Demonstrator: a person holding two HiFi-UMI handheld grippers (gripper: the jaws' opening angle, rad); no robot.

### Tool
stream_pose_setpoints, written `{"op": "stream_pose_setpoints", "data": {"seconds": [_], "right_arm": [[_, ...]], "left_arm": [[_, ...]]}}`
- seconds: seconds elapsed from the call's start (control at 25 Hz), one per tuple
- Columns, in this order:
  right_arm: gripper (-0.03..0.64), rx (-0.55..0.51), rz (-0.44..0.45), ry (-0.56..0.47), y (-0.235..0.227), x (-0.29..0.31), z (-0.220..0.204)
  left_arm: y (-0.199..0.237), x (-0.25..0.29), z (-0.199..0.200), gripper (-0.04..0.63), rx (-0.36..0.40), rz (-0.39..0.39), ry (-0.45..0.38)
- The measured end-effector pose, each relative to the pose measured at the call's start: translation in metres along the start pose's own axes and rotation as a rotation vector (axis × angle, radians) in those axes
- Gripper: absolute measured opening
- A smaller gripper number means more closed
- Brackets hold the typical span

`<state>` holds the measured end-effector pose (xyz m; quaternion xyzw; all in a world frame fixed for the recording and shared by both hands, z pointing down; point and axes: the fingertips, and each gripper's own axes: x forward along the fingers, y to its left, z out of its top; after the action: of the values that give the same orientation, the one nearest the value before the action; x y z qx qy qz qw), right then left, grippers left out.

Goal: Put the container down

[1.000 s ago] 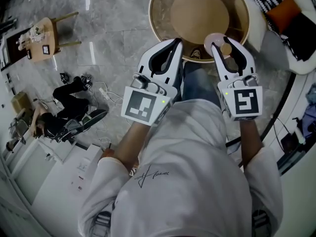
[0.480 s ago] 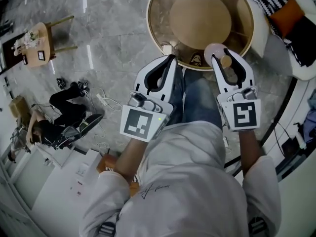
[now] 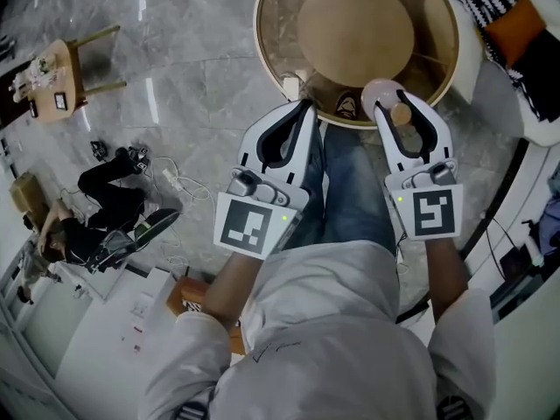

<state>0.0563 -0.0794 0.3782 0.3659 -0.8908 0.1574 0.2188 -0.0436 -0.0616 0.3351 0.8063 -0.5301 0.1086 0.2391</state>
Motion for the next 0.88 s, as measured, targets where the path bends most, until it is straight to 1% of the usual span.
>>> {"op": "stream_pose_setpoints", "data": {"seconds": [0.12,0.36,0.68,0.88], "right_arm": [[0.140,0.004,-0.009,0.002,0.001,0.005,-0.007],[0.140,0.015,-0.032,0.005,-0.002,0.015,-0.021],[0.140,0.052,-0.076,0.009,-0.012,0.033,-0.036],[0.140,0.056,-0.082,0.012,-0.017,0.043,-0.043]], "left_arm": [[0.006,0.002,-0.015,0.018,-0.011,0.005,0.018],[0.012,0.015,-0.038,0.018,-0.015,-0.010,0.044],[0.023,0.037,-0.050,0.018,-0.010,-0.028,0.049],[0.026,0.048,-0.057,0.018,-0.013,-0.041,0.060]]}}
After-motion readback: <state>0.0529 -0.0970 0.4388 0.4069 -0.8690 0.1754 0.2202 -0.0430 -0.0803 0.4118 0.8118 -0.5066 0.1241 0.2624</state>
